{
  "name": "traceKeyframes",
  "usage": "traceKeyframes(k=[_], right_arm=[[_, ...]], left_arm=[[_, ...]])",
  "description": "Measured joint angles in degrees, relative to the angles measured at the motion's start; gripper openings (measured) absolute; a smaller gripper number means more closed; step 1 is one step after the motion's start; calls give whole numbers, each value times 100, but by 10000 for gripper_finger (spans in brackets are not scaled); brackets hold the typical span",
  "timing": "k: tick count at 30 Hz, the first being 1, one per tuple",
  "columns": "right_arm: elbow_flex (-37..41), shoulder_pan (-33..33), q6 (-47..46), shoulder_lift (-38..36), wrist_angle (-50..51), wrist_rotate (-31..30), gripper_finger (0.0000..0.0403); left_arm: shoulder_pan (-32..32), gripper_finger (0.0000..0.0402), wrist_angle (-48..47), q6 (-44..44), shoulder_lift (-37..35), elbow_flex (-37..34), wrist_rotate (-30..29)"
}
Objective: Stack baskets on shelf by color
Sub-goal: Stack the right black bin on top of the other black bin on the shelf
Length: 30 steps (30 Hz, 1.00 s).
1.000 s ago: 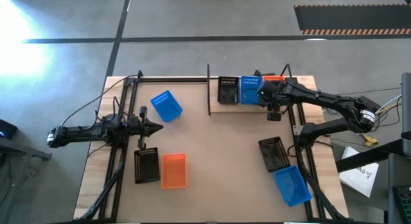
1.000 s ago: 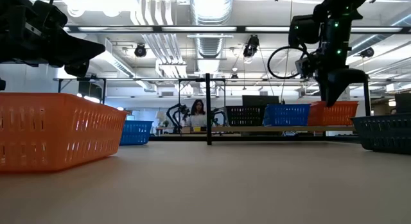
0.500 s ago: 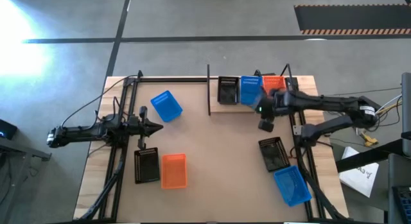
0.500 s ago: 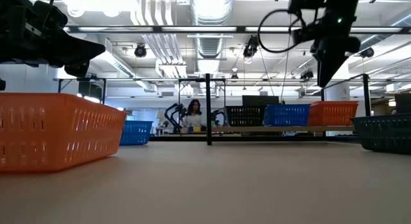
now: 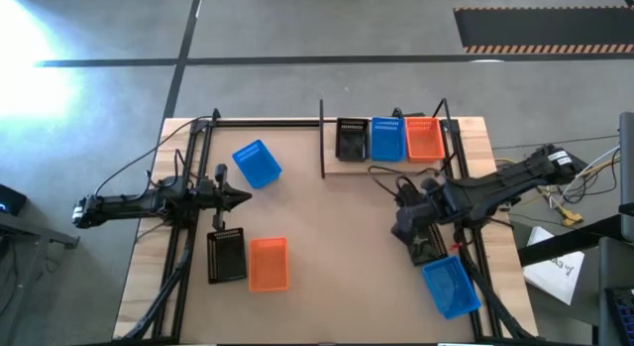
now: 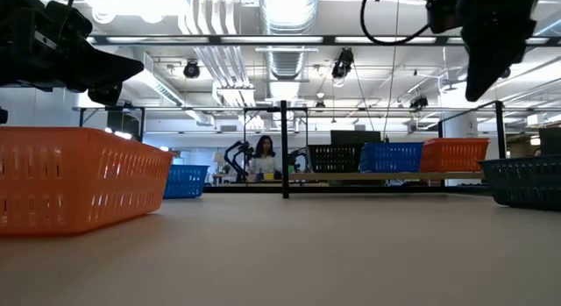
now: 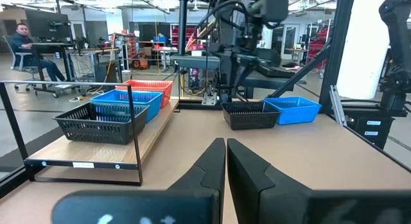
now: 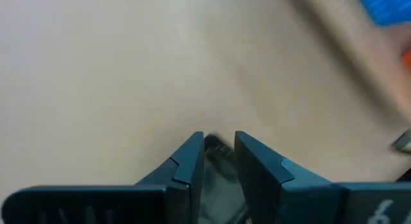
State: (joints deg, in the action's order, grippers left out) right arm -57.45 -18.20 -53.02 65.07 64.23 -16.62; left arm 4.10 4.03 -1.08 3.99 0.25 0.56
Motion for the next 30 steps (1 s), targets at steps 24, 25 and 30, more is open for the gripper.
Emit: traceKeyframes(k=[24, 25, 30], right_arm=[[149, -2492, -352, 1269, -273, 1421, 148], [149, -2510, -317, 1357, -367, 1364, 148], [149, -2504, -69, 1682, -520, 1322, 148]], left_arm=[[-2, 0, 0, 0, 0, 0, 0], [0, 0, 0, 0, 0, 0, 1], [0, 0, 0, 0, 0, 0, 1]])
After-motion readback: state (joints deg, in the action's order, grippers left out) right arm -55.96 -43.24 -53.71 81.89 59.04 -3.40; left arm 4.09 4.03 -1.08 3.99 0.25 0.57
